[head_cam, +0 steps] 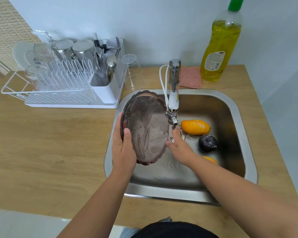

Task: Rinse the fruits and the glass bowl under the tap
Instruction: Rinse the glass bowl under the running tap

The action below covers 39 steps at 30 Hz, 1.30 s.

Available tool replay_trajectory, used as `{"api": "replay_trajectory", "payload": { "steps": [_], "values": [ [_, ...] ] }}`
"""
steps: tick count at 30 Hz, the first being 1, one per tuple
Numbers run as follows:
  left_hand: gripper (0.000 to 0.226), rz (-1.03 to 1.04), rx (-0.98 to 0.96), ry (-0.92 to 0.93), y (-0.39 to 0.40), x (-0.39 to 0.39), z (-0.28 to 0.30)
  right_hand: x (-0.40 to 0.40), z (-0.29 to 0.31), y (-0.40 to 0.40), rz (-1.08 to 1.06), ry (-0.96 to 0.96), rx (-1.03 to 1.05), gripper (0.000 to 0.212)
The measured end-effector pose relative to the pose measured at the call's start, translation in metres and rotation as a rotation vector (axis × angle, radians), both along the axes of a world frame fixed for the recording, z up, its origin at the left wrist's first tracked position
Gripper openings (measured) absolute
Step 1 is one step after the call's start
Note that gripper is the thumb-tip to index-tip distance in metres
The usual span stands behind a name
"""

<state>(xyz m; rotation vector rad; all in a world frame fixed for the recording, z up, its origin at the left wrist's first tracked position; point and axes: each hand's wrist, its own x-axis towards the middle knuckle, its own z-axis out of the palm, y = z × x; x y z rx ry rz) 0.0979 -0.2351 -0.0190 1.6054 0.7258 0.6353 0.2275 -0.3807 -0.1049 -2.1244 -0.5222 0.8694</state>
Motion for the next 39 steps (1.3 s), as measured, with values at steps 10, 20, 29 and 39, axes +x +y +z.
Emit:
{"api": "replay_trajectory", "payload": {
  "steps": [10,20,29,39],
  "values": [
    [0.048,-0.035,0.206,-0.083,0.01,-0.02,0.008,-0.037,0.034,0.041,-0.316,0.589,0.215,0.078],
    [0.046,-0.127,0.438,-0.162,0.01,-0.031,0.026,-0.043,0.051,0.058,-0.404,0.586,0.338,0.078],
    [0.045,-0.158,0.557,-0.187,0.003,-0.039,0.034,-0.053,0.062,0.057,-0.417,0.572,0.47,0.095],
    [0.042,-0.145,0.594,-0.176,-0.001,-0.044,0.031,-0.058,0.058,0.055,-0.439,0.592,0.481,0.098]
  ]
}}
